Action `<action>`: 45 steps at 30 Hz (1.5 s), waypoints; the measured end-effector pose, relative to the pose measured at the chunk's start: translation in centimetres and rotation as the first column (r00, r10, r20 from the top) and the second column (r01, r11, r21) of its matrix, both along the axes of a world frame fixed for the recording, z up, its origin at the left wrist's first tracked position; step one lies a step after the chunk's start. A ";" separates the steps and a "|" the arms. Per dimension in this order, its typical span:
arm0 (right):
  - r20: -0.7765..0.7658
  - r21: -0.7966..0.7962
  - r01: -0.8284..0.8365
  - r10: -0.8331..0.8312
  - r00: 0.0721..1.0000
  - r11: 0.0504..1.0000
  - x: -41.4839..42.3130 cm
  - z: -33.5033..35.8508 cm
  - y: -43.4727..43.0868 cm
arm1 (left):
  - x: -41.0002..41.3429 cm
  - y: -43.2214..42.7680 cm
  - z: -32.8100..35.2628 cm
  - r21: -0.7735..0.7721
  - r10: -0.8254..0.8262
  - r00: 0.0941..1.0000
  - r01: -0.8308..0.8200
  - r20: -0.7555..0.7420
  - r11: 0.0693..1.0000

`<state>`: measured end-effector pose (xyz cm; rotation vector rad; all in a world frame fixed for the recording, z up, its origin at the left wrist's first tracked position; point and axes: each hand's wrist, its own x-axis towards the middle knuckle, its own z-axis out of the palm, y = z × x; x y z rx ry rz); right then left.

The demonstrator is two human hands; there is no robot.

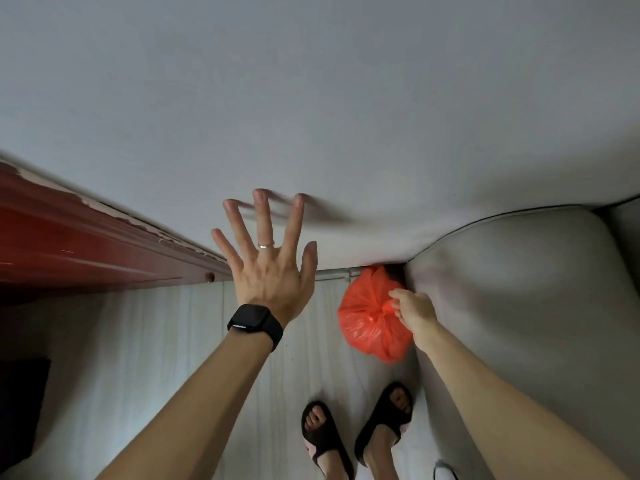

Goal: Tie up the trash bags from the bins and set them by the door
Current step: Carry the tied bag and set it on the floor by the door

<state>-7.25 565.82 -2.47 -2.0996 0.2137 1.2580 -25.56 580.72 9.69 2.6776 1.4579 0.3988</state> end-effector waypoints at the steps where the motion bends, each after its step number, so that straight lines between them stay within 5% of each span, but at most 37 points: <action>1: 0.021 -0.010 -0.039 0.040 0.999 0.999 0.4 -1.4 0.1 | 0.3 0.2 -0.7 0.014 0.005 1.000 -0.006 0.025 1.000; 5: -0.001 -0.103 -0.184 0.184 0.983 0.978 1.5 -7.4 -1.0 | 0.9 1.3 -2.9 0.077 -0.005 0.995 -0.003 0.103 0.997; 10: -0.129 -0.123 -0.198 0.182 0.975 0.972 0.6 -5.3 -1.8 | 0.6 2.1 -3.3 0.109 -0.057 0.991 0.043 0.124 0.993; 17: 0.152 -0.150 -0.277 0.299 0.942 0.949 1.5 -4.6 0.5 | 0.0 2.2 -3.4 0.171 -0.072 0.997 0.064 0.038 0.983; 19: 0.103 -0.148 -0.321 0.337 0.936 0.935 1.7 -5.0 0.4 | 0.2 2.0 -3.3 0.162 -0.067 0.997 0.060 0.041 0.985; 23: -0.095 -0.237 -0.531 0.525 0.846 0.814 0.7 -6.5 -1.0 | -0.2 1.9 -3.0 0.151 -0.081 0.997 0.082 -0.011 0.985; 26: -0.005 -0.272 -0.657 0.682 0.732 0.703 -0.9 -4.4 -1.2 | -0.5 1.4 -2.1 0.088 -0.070 0.997 0.074 -0.043 0.993; 32: 0.118 -0.211 -0.853 0.879 0.463 0.478 -3.3 3.0 -1.3 | -2.1 -1.2 1.7 -0.158 -0.087 0.995 0.079 -0.048 0.984; 37: 0.286 -0.182 -0.914 0.909 0.303 0.362 -4.8 15.3 -0.3 | -4.4 -4.0 8.7 -0.462 0.125 0.987 -0.063 0.103 0.885; 45: 0.654 -0.130 -0.951 0.745 0.131 0.282 -8.2 39.7 1.2 | -11.4 -6.0 23.6 -0.552 0.190 0.982 -0.155 0.007 0.819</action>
